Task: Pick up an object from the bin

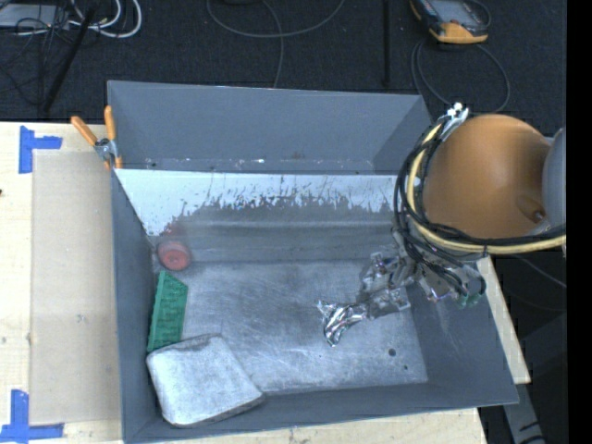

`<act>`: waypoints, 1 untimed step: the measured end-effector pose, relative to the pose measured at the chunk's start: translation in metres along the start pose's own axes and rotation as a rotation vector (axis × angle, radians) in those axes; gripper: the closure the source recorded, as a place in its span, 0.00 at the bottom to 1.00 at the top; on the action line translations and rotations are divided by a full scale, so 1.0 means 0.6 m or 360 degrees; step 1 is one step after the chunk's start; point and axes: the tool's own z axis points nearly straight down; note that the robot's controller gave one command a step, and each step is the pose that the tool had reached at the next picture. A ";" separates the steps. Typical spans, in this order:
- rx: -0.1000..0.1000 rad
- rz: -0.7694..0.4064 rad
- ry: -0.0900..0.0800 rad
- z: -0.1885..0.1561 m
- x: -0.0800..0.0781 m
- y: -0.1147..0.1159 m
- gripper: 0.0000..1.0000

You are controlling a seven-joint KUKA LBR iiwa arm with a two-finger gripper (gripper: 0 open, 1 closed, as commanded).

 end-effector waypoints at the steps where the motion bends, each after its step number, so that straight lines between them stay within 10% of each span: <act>1: -0.0009 0.0034 0.0021 0.076 0.005 0.022 1.00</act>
Offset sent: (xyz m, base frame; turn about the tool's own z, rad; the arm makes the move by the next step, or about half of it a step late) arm -0.0051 0.0106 -0.0425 0.0221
